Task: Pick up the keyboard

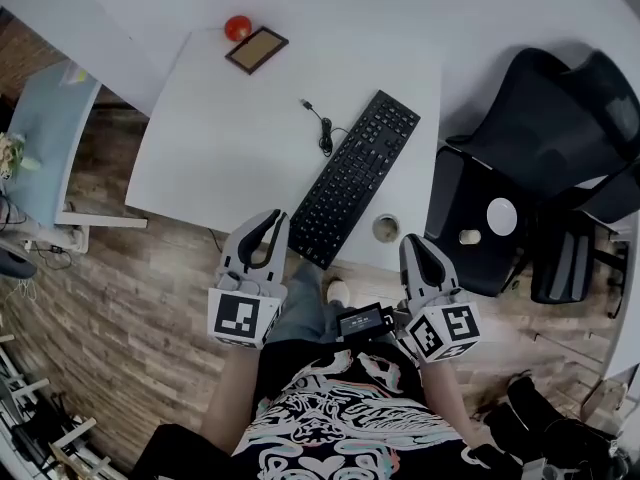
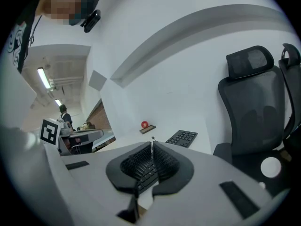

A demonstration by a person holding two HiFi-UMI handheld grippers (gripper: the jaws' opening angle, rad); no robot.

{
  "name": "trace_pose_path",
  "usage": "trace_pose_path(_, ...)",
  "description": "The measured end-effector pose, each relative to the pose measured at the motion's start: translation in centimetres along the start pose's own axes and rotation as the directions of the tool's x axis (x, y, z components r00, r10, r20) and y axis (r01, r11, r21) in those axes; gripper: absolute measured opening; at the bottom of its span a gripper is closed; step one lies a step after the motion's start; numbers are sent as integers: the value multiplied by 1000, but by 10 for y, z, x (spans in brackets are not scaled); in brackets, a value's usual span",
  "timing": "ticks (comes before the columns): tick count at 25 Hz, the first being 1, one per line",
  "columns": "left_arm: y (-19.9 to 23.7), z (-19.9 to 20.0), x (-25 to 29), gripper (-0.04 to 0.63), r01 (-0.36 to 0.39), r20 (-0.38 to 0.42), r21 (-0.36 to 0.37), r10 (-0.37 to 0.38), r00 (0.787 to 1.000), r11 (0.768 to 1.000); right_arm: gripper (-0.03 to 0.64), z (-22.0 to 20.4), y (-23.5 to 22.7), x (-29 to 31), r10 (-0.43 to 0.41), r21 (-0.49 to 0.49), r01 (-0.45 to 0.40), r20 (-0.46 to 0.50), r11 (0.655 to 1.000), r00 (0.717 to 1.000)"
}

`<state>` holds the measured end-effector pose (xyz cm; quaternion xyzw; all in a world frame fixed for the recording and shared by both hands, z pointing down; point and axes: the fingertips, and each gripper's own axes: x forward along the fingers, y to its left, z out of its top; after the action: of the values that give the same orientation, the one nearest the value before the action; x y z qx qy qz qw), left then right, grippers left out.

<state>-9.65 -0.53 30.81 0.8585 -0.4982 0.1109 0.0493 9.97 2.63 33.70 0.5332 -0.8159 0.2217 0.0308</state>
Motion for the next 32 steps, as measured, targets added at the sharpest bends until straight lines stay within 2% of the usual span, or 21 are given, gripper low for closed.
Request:
trace_pose_path(3,11,-1,18,38,12,18,-10,-12,1000,1000,34,0,-7,14,-17,-12,17,-13,1000,1000)
trace_pose_path(6,25,-3,37,38,41,-9,9,-41,999,999,34,5,-23,26,-63,-7,63,-22,998,998)
trace_pose_path(10,39,-10,61,38,67,-42,-5,-67,997,998,34,10,-40,43,-109,21,110,-39,994,993)
trace_pose_path(18,49,-38,98,38,107,-127,-44,-112,986,993,34,-20,-54,76,-83,186,102,-103,977,991)
trace_pose_path(24,49,-56,129,38,170,-169,-68,-179,969,983,34,-47,-62,99,-93,207,132,-188,970,978)
trace_pose_path(27,46,-68,138,38,211,-205,-82,-224,953,974,34,-60,-65,105,-110,242,163,-216,957,970)
trace_pose_path(32,36,-92,156,38,293,-266,-132,-319,910,947,34,-76,-72,119,-99,287,173,-256,942,962)
